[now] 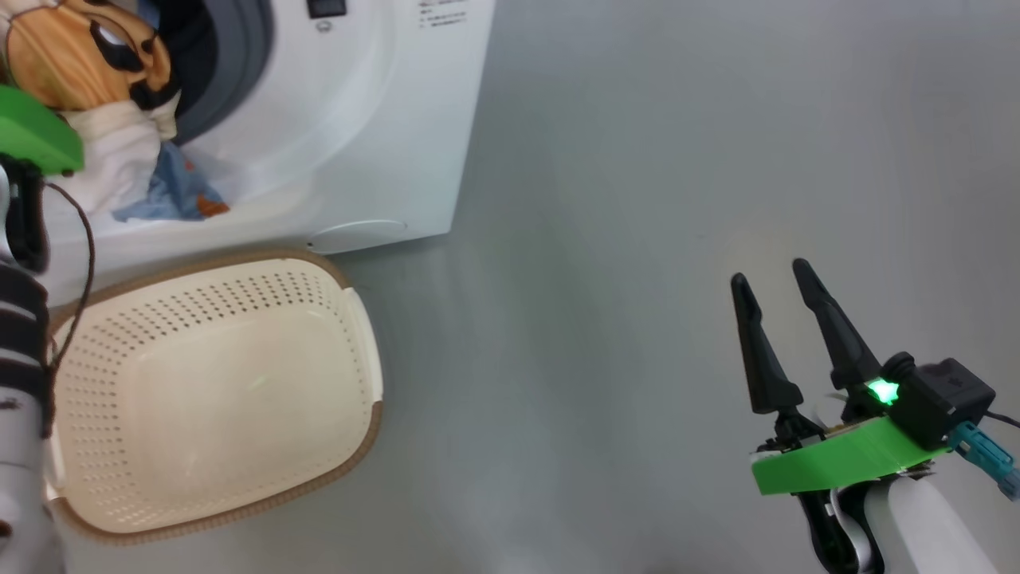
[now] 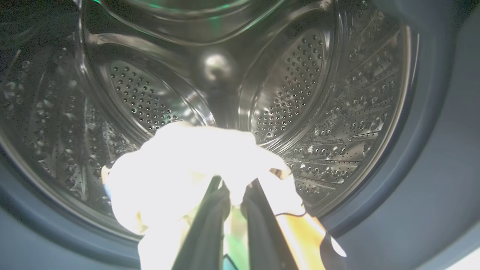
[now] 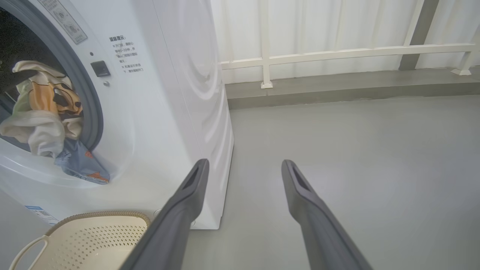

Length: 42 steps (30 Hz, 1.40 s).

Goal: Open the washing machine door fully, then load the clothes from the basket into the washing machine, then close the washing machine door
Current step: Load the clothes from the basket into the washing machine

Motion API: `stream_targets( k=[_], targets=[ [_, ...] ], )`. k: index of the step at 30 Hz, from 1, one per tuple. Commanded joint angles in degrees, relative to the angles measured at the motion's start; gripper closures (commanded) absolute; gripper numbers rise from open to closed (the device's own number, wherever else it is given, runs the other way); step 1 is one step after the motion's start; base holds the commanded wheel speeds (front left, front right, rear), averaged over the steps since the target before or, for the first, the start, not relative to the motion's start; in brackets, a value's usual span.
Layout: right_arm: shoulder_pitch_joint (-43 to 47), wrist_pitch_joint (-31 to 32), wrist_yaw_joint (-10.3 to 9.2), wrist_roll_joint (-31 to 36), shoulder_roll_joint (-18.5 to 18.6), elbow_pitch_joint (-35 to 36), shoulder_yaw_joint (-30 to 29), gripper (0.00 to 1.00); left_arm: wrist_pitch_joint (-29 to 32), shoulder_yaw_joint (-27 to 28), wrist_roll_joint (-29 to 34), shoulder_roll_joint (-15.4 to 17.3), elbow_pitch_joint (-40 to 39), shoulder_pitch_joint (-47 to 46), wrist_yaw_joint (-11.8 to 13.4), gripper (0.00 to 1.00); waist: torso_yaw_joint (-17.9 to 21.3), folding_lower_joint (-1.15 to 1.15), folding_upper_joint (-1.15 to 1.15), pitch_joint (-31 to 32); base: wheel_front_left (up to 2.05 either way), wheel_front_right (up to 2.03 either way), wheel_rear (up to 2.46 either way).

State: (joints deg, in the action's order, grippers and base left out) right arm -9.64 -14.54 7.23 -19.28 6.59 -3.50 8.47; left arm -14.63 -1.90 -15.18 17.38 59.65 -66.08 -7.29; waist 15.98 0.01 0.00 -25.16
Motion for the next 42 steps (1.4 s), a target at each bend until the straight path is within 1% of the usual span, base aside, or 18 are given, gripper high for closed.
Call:
stream_targets(
  k=[1,8,14,17,20,21,25,31,34,36,39,40,41,42],
  targets=[
    [-1.54,-0.46,0.25,0.17,0.12,1.19,1.67,0.0,-0.37,0.18,0.71,3.35,0.63,-2.71,-0.2,1.0,1.93,-0.01,0.0,-1.84,0.0,0.0,0.0],
    [-2.48,-0.46,0.25,-0.05,-0.22,0.99,3.27,0.0,-0.37,-1.63,2.7,5.79,5.68,-8.04,0.21,1.0,4.48,-0.01,0.0,-3.73,0.0,0.0,0.0],
    [-2.78,-0.46,0.25,-0.26,-0.5,1.04,4.32,0.0,-0.37,-2.92,4.36,8.14,6.56,-11.12,0.91,1.0,6.44,-0.01,0.0,-4.9,0.0,0.0,0.0],
    [-2.92,-0.46,0.25,-0.34,-0.62,1.23,4.85,0.0,-0.37,-2.89,4.83,9.51,4.42,-12.2,1.35,1.0,7.2,-0.01,0.0,-5.65,0.0,0.0,0.0],
    [-3.34,-0.46,0.25,-0.36,-0.78,1.53,5.13,0.0,-0.37,-1.4,4.14,10.7,1.13,-13.3,1.84,1.0,7.75,-0.01,0.0,-6.84,0.0,0.0,0.0],
    [-3.34,-0.46,0.25,-0.36,-0.78,1.53,5.13,0.0,-0.37,-1.4,4.14,10.7,1.13,-13.3,1.84,1.0,7.75,-0.01,0.0,-6.84,0.0,0.0,0.0],
    [-3.69,-0.46,0.25,-0.36,-0.97,1.68,5.13,0.0,-0.37,1.24,3.22,11.5,-4.3,-13.28,2.6,1.0,7.94,-0.01,0.0,-7.99,0.0,0.0,0.0],
    [-4.65,-0.46,0.25,-0.34,-1.41,1.72,5.66,0.0,-0.37,4.35,3.85,11.92,-11.87,-10.92,2.95,1.0,7.95,-0.01,0.0,-9.28,0.0,0.0,0.0],
    [-5.19,-0.46,0.25,-0.4,-1.55,1.93,6.01,0.0,-0.37,6.86,3.85,11.98,-14.72,-9.55,3.27,1.0,8.0,-0.01,0.0,-9.81,0.0,0.0,0.0],
    [-5.4,-0.46,0.25,-0.42,-1.61,2.08,6.12,0.0,-0.37,7.96,4.24,11.8,-15.57,-8.36,3.18,1.0,7.99,-0.01,0.0,-10.03,0.0,0.0,0.0],
    [-5.55,-0.46,0.25,-0.46,-1.57,2.25,6.17,0.0,-0.37,8.49,5.09,11.3,-14.38,-7.0,2.83,0.99,7.86,-0.01,0.0,-10.29,0.0,0.0,0.0],
    [-5.57,-0.46,0.25,-0.46,-1.56,2.28,6.13,0.0,-0.37,8.59,5.29,11.07,-13.98,-6.75,2.73,0.78,7.79,-0.01,0.0,-10.33,0.0,0.0,0.0],
    [-5.59,-0.46,0.25,-0.46,-1.55,2.3,6.1,0.0,-0.37,8.65,5.49,10.91,-13.42,-6.63,2.61,0.5,7.71,-0.01,0.0,-10.38,0.0,0.0,0.0],
    [-5.64,-0.46,0.25,-0.46,-1.55,2.31,6.09,0.0,-0.37,8.62,5.74,10.86,-12.82,-6.66,2.5,0.0,7.65,-0.01,0.0,-10.44,0.0,0.0,0.0]
  ],
)
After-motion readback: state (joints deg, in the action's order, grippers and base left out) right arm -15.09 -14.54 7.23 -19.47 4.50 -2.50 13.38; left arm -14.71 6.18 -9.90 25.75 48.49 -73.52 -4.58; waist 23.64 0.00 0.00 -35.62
